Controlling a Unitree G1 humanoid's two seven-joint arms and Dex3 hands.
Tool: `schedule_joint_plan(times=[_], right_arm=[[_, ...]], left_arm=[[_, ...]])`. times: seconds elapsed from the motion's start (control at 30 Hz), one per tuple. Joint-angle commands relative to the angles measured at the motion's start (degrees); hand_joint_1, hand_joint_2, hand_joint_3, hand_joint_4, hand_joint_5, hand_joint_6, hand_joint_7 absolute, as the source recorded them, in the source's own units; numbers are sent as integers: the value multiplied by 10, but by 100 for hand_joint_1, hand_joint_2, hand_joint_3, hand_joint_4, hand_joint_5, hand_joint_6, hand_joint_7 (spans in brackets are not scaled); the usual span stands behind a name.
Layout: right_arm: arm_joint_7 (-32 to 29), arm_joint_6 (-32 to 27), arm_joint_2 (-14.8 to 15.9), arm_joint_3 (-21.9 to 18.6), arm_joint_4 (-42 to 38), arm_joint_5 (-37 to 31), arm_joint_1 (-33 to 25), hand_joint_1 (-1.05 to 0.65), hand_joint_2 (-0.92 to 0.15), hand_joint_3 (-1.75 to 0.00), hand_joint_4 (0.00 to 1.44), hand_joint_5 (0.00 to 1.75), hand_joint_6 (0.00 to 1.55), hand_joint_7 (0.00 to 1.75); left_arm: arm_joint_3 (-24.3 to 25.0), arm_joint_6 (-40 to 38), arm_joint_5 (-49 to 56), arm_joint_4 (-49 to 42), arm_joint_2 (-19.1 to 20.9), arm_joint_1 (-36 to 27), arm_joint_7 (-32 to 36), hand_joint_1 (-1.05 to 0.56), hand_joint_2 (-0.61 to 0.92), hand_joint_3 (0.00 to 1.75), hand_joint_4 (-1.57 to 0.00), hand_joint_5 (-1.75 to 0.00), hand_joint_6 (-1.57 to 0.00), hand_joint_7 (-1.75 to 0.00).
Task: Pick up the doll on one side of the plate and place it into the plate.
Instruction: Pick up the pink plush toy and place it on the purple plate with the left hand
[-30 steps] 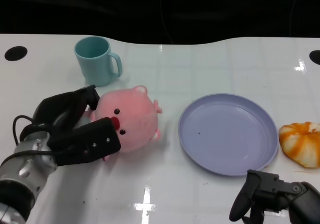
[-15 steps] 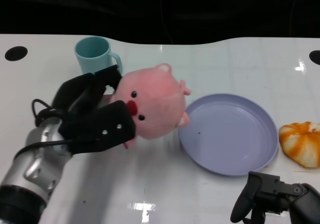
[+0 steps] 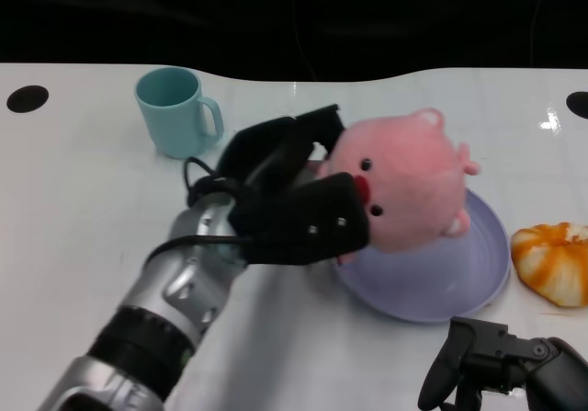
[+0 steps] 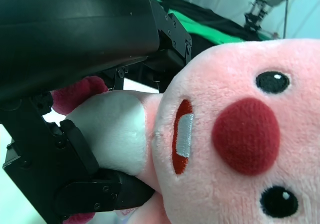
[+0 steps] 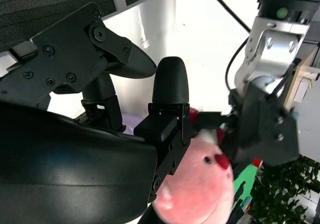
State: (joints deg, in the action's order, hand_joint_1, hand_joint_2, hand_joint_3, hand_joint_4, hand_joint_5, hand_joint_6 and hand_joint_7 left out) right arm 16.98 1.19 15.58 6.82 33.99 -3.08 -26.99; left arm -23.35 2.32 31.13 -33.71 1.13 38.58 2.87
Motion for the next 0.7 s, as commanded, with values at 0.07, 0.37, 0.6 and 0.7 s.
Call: schedule_joint_plan(times=[0.07,0.37,0.6,0.7], right_arm=[[-3,11,3,0,0,-5,-1,-8,-50,-115,69,165,63,134],[-6,4,0,7,9,-9,-7,-10,-50,-117,68,167,62,134],[-7,-4,-3,11,18,-9,-12,-11,-51,-115,66,167,61,134],[-8,-3,-2,12,20,-12,-13,-12,-52,-113,67,167,62,135]], left_arm=[[-10,-19,10,-32,-34,47,15,-23,34,138,-100,-175,-77,-175],[-23,-29,17,-122,-88,110,28,-20,33,126,-99,-175,-77,-175],[-26,-41,15,-196,-106,151,17,-25,54,78,-91,-175,-74,-143],[-22,-59,9,-214,-114,166,8,-26,69,46,-79,-170,-88,-71]])
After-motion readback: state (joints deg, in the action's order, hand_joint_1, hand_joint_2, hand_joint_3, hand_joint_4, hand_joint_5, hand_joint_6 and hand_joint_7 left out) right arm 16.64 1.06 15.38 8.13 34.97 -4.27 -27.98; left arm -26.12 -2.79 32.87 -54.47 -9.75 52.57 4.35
